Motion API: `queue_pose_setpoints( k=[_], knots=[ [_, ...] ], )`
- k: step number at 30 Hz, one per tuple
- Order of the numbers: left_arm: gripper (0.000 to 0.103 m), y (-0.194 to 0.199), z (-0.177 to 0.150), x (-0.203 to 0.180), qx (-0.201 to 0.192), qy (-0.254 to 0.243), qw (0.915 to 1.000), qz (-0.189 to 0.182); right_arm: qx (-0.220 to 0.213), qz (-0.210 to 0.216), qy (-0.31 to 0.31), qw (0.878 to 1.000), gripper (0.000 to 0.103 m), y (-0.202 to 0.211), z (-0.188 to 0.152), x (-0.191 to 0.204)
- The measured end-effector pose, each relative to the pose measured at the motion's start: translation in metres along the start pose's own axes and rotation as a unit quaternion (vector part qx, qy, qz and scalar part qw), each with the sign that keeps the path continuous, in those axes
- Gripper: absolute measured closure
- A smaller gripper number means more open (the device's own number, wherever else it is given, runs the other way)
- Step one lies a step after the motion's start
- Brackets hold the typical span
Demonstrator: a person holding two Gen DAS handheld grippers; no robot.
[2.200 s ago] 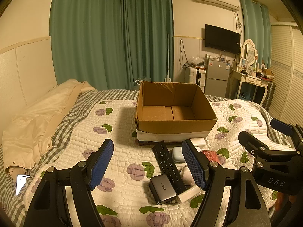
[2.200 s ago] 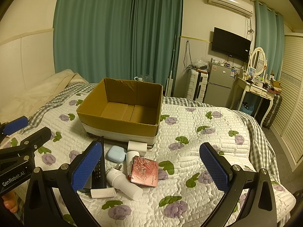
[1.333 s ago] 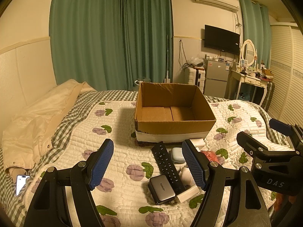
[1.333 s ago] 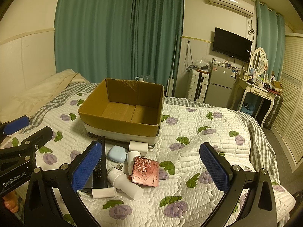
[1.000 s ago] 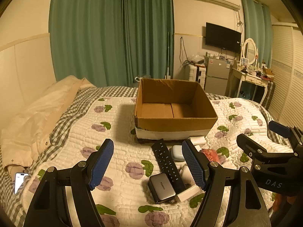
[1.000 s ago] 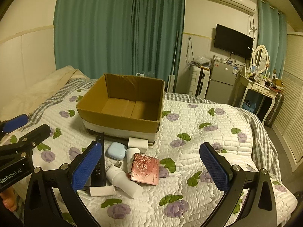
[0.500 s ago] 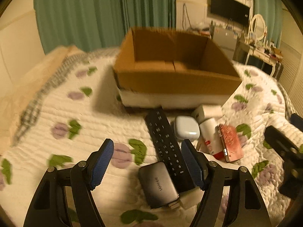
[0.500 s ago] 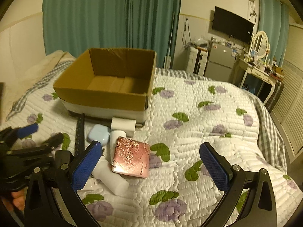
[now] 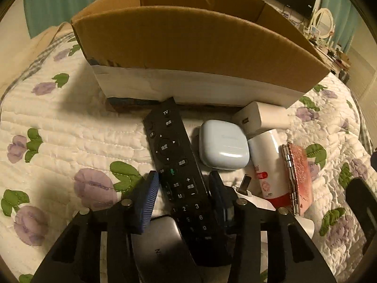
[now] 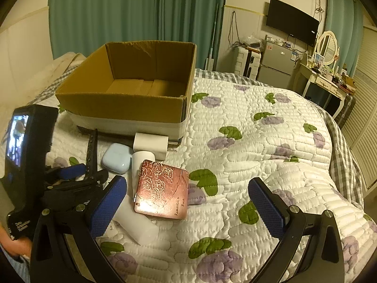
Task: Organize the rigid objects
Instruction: 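Grasp the black remote with the left tool while the right tool grasps the rose-patterned pink card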
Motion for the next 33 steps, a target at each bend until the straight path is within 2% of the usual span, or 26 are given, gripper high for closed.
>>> queue_pose_setpoints(
  k=[5, 9, 13, 16, 23, 24, 26, 27, 33],
  knots=[
    [0.079, 0.022, -0.008, 0.003, -0.012, -0.004, 0.9997, -0.023, 0.003, -0.003, 0.004, 1.0, 0.0, -0.003, -0.001, 0.001],
    [0.081, 0.041, -0.015, -0.005, -0.028, -0.019, 0.999, -0.03, 0.01, -0.002, 0.014, 1.0, 0.0, -0.015, 0.0, 0.009],
    [0.082, 0.058, -0.016, -0.01, -0.043, -0.032, 0.9979, -0.037, 0.038, 0.008, 0.015, 0.999, 0.001, -0.045, 0.001, 0.019],
    [0.082, 0.058, 0.001, -0.013, -0.045, -0.032, 0.9976, -0.04, 0.067, 0.023, 0.002, 0.997, 0.008, -0.065, -0.005, 0.02],
    [0.083, 0.058, 0.01, -0.011, -0.052, -0.034, 0.9972, -0.04, 0.103, 0.068, -0.023, 0.992, 0.009, -0.087, -0.011, 0.021],
    [0.083, 0.058, 0.01, -0.011, -0.053, -0.035, 0.9972, -0.039, 0.105, 0.073, -0.027, 0.991, 0.01, -0.087, -0.012, 0.02],
    [0.083, 0.061, 0.011, -0.013, -0.057, -0.035, 0.997, -0.039, 0.106, 0.099, -0.032, 0.989, 0.03, -0.084, -0.011, 0.021],
    [0.083, 0.064, 0.011, -0.014, -0.06, -0.036, 0.9968, -0.038, 0.105, 0.105, -0.032, 0.988, 0.035, -0.082, -0.011, 0.022],
    [0.083, 0.083, 0.013, -0.021, -0.083, -0.048, 0.995, -0.029, 0.076, 0.088, -0.011, 0.993, 0.037, -0.055, -0.011, 0.023]
  ],
)
Point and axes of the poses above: each gripper's, at about its wrist camera, not at the fingertips, and y roughly against the way its jaws point, x to its left, z to its top, the point moved 4 cm from there along -y, roughly the way its jaws point, and after that the axes turned 5 degrees about -z, right-handed, at the moved point
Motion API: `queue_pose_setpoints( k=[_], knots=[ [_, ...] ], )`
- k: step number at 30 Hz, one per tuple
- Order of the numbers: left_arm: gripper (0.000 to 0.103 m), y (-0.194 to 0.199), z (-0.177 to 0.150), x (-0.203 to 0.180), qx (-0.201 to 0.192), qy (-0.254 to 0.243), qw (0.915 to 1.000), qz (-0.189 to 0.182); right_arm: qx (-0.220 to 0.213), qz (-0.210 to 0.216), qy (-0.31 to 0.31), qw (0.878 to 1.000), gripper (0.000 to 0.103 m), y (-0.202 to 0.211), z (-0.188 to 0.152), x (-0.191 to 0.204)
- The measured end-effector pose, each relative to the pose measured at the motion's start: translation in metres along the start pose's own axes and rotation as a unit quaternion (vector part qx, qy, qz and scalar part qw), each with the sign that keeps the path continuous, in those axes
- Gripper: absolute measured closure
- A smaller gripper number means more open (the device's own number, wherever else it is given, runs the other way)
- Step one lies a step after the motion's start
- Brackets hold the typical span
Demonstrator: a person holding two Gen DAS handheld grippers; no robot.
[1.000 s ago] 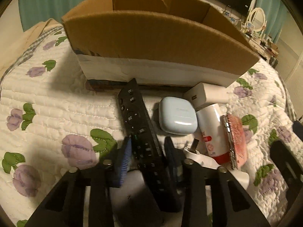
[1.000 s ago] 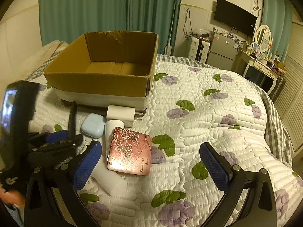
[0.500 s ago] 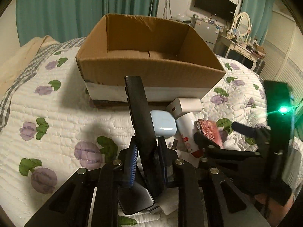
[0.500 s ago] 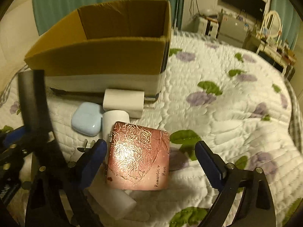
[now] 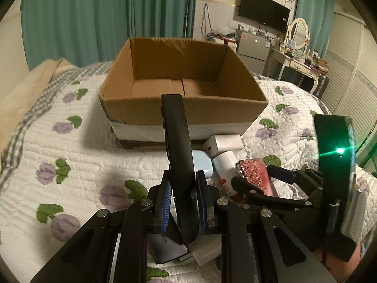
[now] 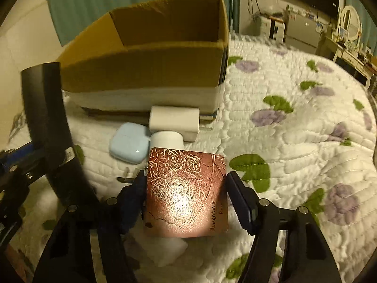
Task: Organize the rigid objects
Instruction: 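Grasp the black remote with the left tool while the right tool grasps the rose-patterned pink card, then carry the remote and card into the cardboard box and open both tools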
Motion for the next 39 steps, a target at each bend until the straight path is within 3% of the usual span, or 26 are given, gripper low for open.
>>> queue_pose_setpoints(
  k=[8, 14, 20, 25, 32, 39],
  knots=[
    [0.084, 0.04, 0.019, -0.011, -0.039, -0.013, 0.9991, 0.001, -0.06, -0.014, 0.011, 0.998, 0.038, 0.066, 0.019, -0.003],
    [0.084, 0.072, 0.056, -0.013, -0.081, -0.035, 0.9959, 0.019, -0.118, -0.01, 0.03, 0.993, 0.038, 0.118, 0.058, 0.009],
    [0.084, 0.071, 0.097, -0.005, -0.103, -0.049, 0.9928, 0.038, -0.163, -0.003, 0.054, 0.985, 0.038, 0.14, 0.113, 0.022],
    [0.084, 0.044, 0.128, 0.011, -0.105, -0.047, 0.992, 0.053, -0.175, 0.003, 0.057, 0.983, 0.038, 0.124, 0.154, 0.027],
    [0.084, -0.03, 0.155, 0.034, -0.074, -0.049, 0.993, 0.078, -0.152, 0.002, 0.065, 0.986, 0.038, 0.051, 0.197, 0.035],
    [0.084, -0.079, 0.152, 0.045, -0.044, -0.057, 0.9938, 0.085, -0.122, 0.003, 0.065, 0.99, 0.038, -0.012, 0.197, 0.024]
  ],
)
Point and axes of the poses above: each gripper's, at about its wrist camera, not at the fingertips, and y roughly against the way its jaws point, x to its left, z to its top, the point moved 4 cm from there along -y, roughly the way its jaws point, and after that the axes turned 5 degrees about -z, right-handed, at the moved point
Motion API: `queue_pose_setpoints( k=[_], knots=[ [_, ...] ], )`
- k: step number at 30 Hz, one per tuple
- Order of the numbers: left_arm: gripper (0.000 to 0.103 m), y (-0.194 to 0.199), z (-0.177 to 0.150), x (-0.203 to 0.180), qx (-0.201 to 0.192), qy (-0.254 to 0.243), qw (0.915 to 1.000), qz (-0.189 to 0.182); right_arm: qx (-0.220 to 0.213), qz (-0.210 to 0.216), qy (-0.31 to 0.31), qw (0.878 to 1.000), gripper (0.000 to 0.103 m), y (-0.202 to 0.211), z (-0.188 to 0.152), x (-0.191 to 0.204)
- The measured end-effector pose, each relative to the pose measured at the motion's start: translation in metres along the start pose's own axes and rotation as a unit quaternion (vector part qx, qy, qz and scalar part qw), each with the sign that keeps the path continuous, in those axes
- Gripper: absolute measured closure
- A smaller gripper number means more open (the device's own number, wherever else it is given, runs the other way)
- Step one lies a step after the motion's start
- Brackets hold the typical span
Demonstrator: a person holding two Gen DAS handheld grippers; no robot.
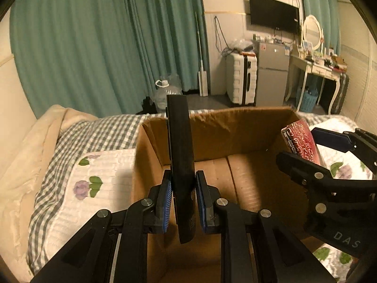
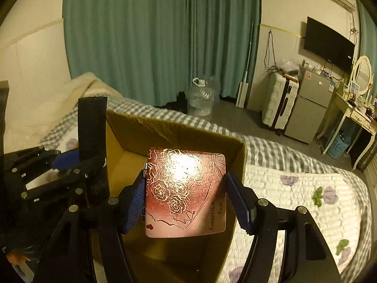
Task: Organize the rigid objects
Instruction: 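Carry the remote and card into the cardboard box and open both tools, then grasp the grey UGREEN power bank with the left tool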
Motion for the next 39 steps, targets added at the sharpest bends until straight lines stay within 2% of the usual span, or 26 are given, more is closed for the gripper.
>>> queue_pose_setpoints(
  k=[2, 4, 6, 7, 8, 13, 19, 23, 28, 34, 39],
  knots=[
    [0.083, -0.006, -0.003, -0.001, 0.002, -0.002, 1.0, 0.0, 0.002, 0.005, -0.006, 1.0, 0.038, -0.007, -0.006, -0.004],
    [0.078, -0.008, -0.005, -0.002, 0.002, -0.003, 1.0, -0.004, 0.002, 0.009, -0.012, 1.0, 0.037, -0.007, -0.008, -0.005],
    [0.06, -0.005, -0.006, -0.002, -0.004, -0.004, 1.0, 0.002, 0.004, 0.006, -0.01, 1.0, 0.029, -0.005, -0.009, -0.007],
    [0.041, -0.001, -0.006, -0.001, -0.008, -0.004, 0.9999, 0.005, 0.0, 0.005, -0.009, 1.0, 0.023, 0.0, -0.009, -0.009],
    [0.04, 0.007, -0.006, -0.002, -0.018, -0.003, 0.9998, 0.005, -0.008, -0.003, -0.009, 1.0, 0.019, 0.007, -0.009, -0.01],
    [0.04, 0.04, -0.005, 0.001, -0.031, 0.002, 0.9995, 0.003, -0.026, -0.026, -0.019, 0.999, 0.016, 0.051, -0.004, -0.021],
    [0.038, 0.114, -0.011, 0.005, -0.06, 0.012, 0.9981, 0.006, -0.061, -0.043, -0.019, 0.997, 0.013, 0.131, 0.004, -0.023],
    [0.037, 0.153, -0.022, 0.008, -0.072, 0.019, 0.9972, 0.008, -0.081, -0.044, -0.013, 0.996, 0.012, 0.187, -0.006, -0.015],
    [0.037, 0.187, -0.051, 0.01, -0.074, 0.027, 0.9969, 0.007, -0.089, -0.043, -0.005, 0.995, 0.012, 0.233, -0.031, -0.003],
    [0.037, 0.188, -0.091, 0.003, -0.049, 0.047, 0.9977, 0.004, -0.079, -0.037, -0.005, 0.996, 0.012, 0.248, -0.074, 0.0],
    [0.037, 0.163, -0.132, 0.0, -0.007, 0.065, 0.9978, 0.004, -0.037, -0.037, -0.011, 0.999, 0.012, 0.215, -0.113, 0.0]
  ],
)
Point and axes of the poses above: each gripper's, at about its wrist camera, not at the fingertips, and y roughly against the way its jaws point, x to its left, z to its top, the point moved 4 cm from there along -y, roughly the way its jaws point, and after that the axes turned 5 degrees about -z, right-handed, at the moved point
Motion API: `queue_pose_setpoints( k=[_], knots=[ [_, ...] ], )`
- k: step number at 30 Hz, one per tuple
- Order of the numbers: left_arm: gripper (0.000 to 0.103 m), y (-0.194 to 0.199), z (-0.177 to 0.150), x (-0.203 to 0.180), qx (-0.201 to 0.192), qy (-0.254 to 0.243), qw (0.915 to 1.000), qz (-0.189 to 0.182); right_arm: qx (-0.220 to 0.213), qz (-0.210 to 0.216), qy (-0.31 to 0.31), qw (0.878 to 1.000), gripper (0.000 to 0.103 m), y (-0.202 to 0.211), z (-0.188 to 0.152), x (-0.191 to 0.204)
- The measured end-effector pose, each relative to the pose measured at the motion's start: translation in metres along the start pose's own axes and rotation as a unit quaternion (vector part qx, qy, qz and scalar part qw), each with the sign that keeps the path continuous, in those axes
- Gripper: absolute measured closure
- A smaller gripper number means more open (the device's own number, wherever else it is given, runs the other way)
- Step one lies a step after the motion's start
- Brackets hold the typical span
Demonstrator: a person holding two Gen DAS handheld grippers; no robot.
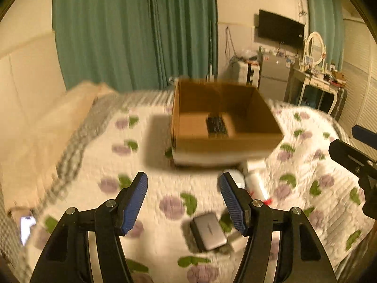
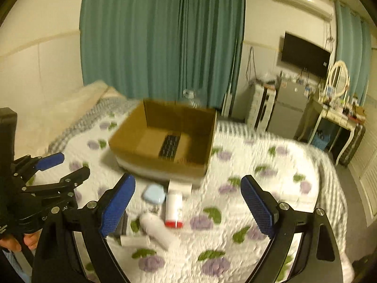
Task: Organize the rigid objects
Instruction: 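Grasp the grey UGREEN power bank with the left tool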
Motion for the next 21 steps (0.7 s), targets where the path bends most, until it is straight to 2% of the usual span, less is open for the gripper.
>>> queue_pose_setpoints(
  k=[3, 10, 15, 21],
  knots=[
    [0.037, -0.023, -0.024, 0.0, 0.036, 0.005, 0.9993, -0.004, 0.036, -0.002, 0.0, 0.999, 0.012, -0.025, -0.02, -0.001],
    [0.037, -0.075, -0.067, -0.017, 0.114, -0.003, 0.9933, -0.02, 0.073, 0.003, -0.001, 0.997, 0.012, -0.058, -0.047, 0.005],
    [0.037, -0.097, -0.083, -0.021, 0.145, -0.006, 0.989, -0.03, 0.095, 0.004, 0.006, 0.995, 0.012, -0.079, -0.06, 0.011],
    [0.056, -0.093, -0.087, -0.022, 0.143, -0.017, 0.9884, -0.048, 0.115, 0.028, 0.017, 0.993, 0.012, -0.088, -0.069, 0.018]
  ],
)
Point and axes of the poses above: each gripper's, at about its wrist camera, not at the fingertips, and y roughly against the way its jaws point, x to its left, z to its top, the point moved 4 cm from there along -y, roughly the way its jaws point, and after that the axes turned 5 degrees about -z, right-handed, at the moved point
